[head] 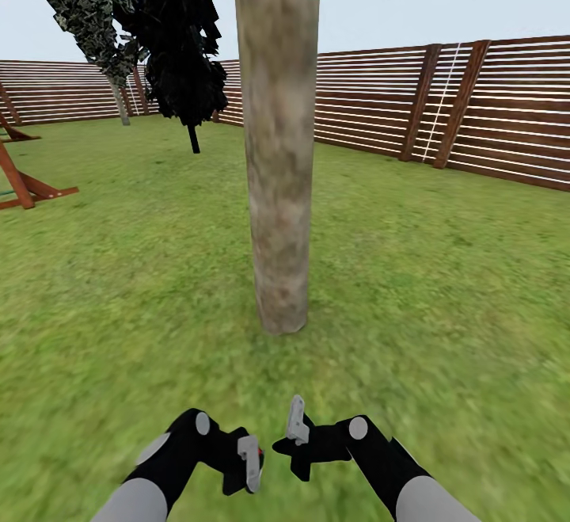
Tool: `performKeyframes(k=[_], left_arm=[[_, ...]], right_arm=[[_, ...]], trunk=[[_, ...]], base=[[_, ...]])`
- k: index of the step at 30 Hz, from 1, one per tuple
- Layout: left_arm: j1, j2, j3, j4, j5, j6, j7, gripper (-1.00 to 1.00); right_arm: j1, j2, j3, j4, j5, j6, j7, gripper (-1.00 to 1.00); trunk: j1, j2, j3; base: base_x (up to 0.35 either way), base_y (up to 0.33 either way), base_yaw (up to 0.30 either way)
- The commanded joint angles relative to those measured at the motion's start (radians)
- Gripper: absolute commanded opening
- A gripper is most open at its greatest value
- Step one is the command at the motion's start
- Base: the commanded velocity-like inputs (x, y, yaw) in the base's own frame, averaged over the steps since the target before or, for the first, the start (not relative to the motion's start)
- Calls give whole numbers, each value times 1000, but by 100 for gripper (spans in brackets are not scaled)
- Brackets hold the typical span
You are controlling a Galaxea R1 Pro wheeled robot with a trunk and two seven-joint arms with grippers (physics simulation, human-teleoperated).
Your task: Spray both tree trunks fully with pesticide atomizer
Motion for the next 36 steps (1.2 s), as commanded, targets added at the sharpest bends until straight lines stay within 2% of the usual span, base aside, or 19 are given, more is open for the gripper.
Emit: performKeyframes(k=[1,7,9,11,21,23,24,33,36], left_arm=[[0,-2,6,0,-9,-10,-3,-100],[-1,-17,7,9,-5,-10,-3,-100],[-1,-17,7,11,31,-11,-3,-100],[-1,-17,7,11,47,-12,-3,-100],[-2,-18,7,12,54,-16,-3,-100],[0,-20,7,13,86,-19,-4,-100],[0,-20,7,13,91,-19,-4,-100],[-2,-20,7,13,97,-19,-5,-100],[-1,-7,5,14,92,-21,1,-100]], right_arm=[[0,0,-1,-1,9,-6,0,-100],[0,1,-1,-2,9,-6,0,-100],[0,1,-1,-2,9,-6,0,-100],[0,2,-1,-2,9,-6,0,-100],[0,2,-1,-2,9,-6,0,-100],[0,2,-1,-2,9,-7,0,-100],[0,2,-1,-2,9,-7,0,-100],[0,2,-1,-2,9,-7,0,-100],[0,2,-1,-2,9,-7,0,-100]], trunk=[[0,0,-1],[0,0,-1],[0,0,-1],[0,0,-1],[0,0,-1],[0,0,-1],[0,0,-1],[0,0,-1],[0,0,-1]], base=[[0,0,0],[0,0,0],[0,0,0],[0,0,0],[0,0,0],[0,0,0],[0,0,0],[0,0,0],[0,0,0]])
